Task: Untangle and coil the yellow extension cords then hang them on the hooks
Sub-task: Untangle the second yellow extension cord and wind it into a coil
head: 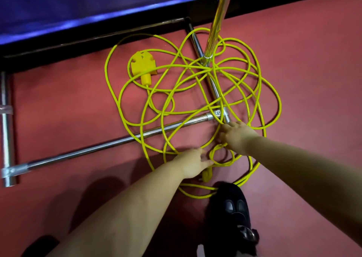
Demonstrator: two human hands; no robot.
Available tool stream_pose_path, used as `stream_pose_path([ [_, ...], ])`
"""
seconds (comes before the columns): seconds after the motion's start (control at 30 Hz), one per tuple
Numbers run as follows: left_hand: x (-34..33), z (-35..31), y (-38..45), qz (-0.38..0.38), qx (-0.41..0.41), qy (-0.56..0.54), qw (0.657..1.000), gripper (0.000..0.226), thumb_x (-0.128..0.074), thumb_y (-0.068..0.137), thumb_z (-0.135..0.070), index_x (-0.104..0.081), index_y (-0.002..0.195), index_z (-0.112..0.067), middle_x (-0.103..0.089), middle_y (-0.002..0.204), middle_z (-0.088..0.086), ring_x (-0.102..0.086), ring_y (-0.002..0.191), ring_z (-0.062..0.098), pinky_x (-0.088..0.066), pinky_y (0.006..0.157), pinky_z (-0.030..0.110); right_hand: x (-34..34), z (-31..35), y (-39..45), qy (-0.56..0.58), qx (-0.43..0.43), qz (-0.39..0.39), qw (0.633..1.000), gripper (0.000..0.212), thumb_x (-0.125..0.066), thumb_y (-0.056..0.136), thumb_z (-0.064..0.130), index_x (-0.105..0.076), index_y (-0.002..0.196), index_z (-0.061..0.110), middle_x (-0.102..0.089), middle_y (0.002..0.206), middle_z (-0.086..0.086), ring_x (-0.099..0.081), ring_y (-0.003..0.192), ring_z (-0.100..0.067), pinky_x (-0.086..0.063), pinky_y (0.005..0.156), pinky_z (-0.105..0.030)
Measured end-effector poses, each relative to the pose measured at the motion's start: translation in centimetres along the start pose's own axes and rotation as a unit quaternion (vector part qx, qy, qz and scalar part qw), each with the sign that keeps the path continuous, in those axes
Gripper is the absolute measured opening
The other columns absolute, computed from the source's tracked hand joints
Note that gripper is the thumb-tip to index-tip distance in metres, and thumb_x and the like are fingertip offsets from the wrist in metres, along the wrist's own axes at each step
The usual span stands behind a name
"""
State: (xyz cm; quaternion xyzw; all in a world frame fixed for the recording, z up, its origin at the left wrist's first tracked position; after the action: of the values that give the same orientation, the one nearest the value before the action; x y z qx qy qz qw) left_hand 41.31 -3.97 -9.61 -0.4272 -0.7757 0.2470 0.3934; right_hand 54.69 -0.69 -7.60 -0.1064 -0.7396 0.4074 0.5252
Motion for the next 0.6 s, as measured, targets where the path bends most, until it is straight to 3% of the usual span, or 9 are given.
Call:
stream_pose_path([
  [0.23,-3.0,0.2,0.7,-0.025,0.048,-0.113,0.992,0.053,-0.051,0.092,-0.042,-0.044,0.136,-0.014,-0.049,0.139,0.006,-0.046,0.127,0.023,-0.035,0.102,0.029,-2.7,0.5,0.1,-0.048,-0.025,0.015,0.998,0.047,-0.042,0.096,0.033,-0.034,0.138,0.016,-0.037,0.146,-0.009,-0.03,0.136,-0.028,-0.016,0.113,-0.04],
  [0.3,-3.4,-0.2,1.0,-0.028,0.049,-0.137,0.989,0.052,-0.051,0.092,-0.04,-0.044,0.136,-0.012,-0.05,0.138,0.009,-0.047,0.126,0.024,-0.035,0.102,0.029,-2.9,0.3,0.1,-0.031,-0.021,0.003,0.999,0.041,-0.041,0.096,0.031,-0.04,0.134,0.016,-0.042,0.142,-0.008,-0.035,0.133,-0.028,-0.019,0.112,-0.04],
  [0.4,-3.5,-0.6,1.6,-0.026,0.053,-0.187,0.981,0.052,-0.051,0.093,-0.039,-0.044,0.136,-0.012,-0.052,0.135,0.011,-0.049,0.123,0.026,-0.037,0.105,0.033,-2.4,-0.5,0.0,0.101,-0.026,-0.037,0.994,0.031,-0.047,0.094,0.028,-0.051,0.123,0.019,-0.054,0.125,-0.006,-0.054,0.112,-0.03,-0.042,0.091,-0.036],
  [0.47,-3.4,-0.8,2.0,-0.027,0.052,-0.207,0.977,0.047,-0.05,0.093,-0.037,-0.047,0.133,-0.011,-0.056,0.129,0.011,-0.053,0.118,0.029,-0.041,0.1,0.034,-1.9,-0.6,-0.1,0.178,-0.029,-0.04,0.983,0.028,-0.053,0.091,0.029,-0.056,0.116,0.019,-0.059,0.115,-0.005,-0.059,0.102,-0.029,-0.044,0.077,-0.034],
  [0.6,-1.2,-0.3,1.6,-0.068,0.048,-0.212,0.974,0.036,-0.048,0.096,-0.031,-0.054,0.119,-0.005,-0.068,0.104,0.009,-0.058,0.085,0.022,-0.038,0.073,0.026,-0.1,-0.8,-0.2,0.229,-0.025,-0.074,0.97,0.029,-0.062,0.086,0.034,-0.061,0.112,0.022,-0.064,0.107,0.001,-0.059,0.101,-0.023,-0.043,0.076,-0.03],
])
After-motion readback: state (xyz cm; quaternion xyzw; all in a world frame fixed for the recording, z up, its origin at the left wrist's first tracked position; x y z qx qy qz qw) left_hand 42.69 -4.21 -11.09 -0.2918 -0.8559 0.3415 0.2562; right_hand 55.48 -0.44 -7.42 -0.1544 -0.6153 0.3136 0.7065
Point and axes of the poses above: each hand's wrist, its own y-axis towards the middle knuckle, its own x-axis out of the back of the hand, z = x × y, the point moved 6 cm from there along y, towards the middle knuckle
